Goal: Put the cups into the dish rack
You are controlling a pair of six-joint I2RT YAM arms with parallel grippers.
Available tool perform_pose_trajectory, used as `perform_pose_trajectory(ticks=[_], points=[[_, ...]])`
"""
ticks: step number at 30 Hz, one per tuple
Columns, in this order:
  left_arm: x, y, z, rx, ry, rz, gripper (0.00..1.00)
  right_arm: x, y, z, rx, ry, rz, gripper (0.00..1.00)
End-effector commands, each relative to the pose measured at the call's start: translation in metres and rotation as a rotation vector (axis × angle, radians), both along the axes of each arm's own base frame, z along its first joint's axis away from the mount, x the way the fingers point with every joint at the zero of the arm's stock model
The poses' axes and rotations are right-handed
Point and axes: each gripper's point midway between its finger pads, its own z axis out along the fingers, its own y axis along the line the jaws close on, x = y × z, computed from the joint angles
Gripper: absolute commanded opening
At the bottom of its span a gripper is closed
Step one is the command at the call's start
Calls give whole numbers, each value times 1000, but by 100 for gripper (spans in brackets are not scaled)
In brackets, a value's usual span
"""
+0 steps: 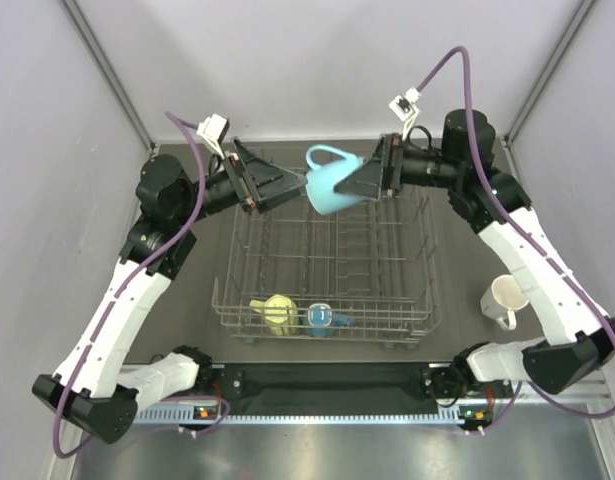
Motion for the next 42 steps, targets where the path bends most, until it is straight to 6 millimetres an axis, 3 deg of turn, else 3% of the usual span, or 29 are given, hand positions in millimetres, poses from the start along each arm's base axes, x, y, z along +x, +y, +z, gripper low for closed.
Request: perform_pose_trajectory(ticks=[1, 5, 10, 16, 22, 28, 35, 42], points=[[-6, 9, -36, 168, 40, 27, 98, -31, -32, -8, -155, -180, 3, 0], [-3, 18, -62, 269, 115, 84, 98, -49, -56, -53, -347, -217, 17, 0], [5, 19, -62, 295, 114, 107, 96, -73, -81, -107, -565, -233, 116, 0], [14, 19, -69, 324, 139, 124, 95, -113, -80, -152, -654, -231, 279, 0], [19, 16, -73, 332, 162, 122, 94, -117, -91, -196, -754, -213, 291, 0], [21, 16, -72, 336, 166, 127, 94, -116, -96, -220, -819, -232, 315, 0], [24, 16, -77, 346, 177, 133, 94, -125, -95, -231, -838, -253, 414, 0], [26, 16, -83, 357, 192, 130, 94, -134, -85, -222, -787, -221, 524, 0]])
